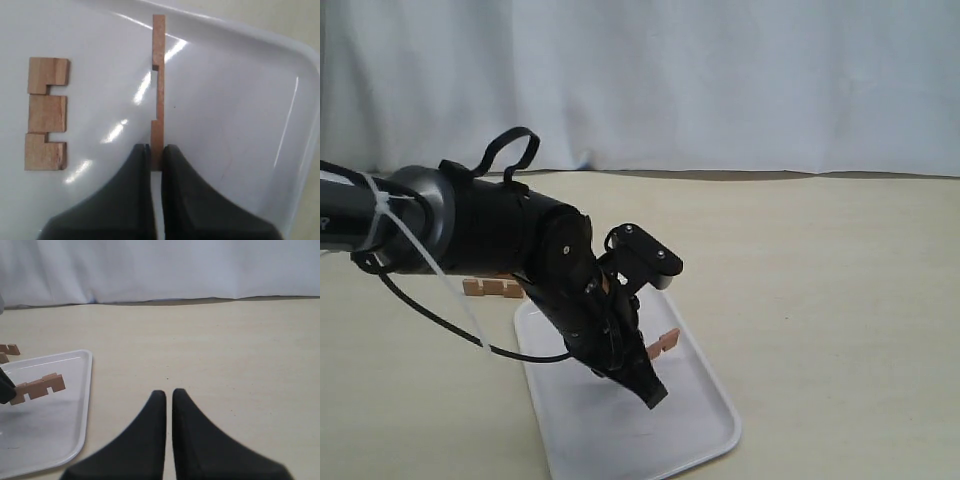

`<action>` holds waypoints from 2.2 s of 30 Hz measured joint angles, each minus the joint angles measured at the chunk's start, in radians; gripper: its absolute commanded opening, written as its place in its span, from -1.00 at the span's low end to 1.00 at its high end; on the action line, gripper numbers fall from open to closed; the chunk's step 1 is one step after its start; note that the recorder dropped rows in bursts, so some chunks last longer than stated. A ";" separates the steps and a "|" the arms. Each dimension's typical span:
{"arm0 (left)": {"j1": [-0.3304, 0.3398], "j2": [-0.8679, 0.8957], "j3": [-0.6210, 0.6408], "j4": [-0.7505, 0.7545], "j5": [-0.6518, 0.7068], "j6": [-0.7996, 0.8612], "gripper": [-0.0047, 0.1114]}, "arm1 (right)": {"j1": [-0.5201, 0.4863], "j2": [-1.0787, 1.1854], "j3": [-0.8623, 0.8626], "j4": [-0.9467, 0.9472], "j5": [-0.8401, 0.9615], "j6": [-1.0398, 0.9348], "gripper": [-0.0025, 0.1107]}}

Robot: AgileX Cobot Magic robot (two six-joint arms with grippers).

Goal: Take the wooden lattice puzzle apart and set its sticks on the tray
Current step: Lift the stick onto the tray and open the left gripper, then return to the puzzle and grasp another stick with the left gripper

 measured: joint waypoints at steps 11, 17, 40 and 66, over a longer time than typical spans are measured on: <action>0.000 -0.017 0.000 0.094 0.003 0.002 0.05 | 0.000 0.000 0.000 0.000 0.000 0.000 -0.88; 0.031 -0.130 0.000 0.307 0.001 -0.125 0.06 | 0.000 0.000 0.000 0.000 0.000 0.000 -0.88; 0.339 0.021 0.000 0.415 -0.048 -0.006 0.06 | 0.000 0.000 0.000 0.000 0.000 0.000 -0.88; 0.396 0.101 0.000 0.343 -0.210 0.009 0.05 | 0.000 0.000 0.000 0.000 0.000 0.000 -0.88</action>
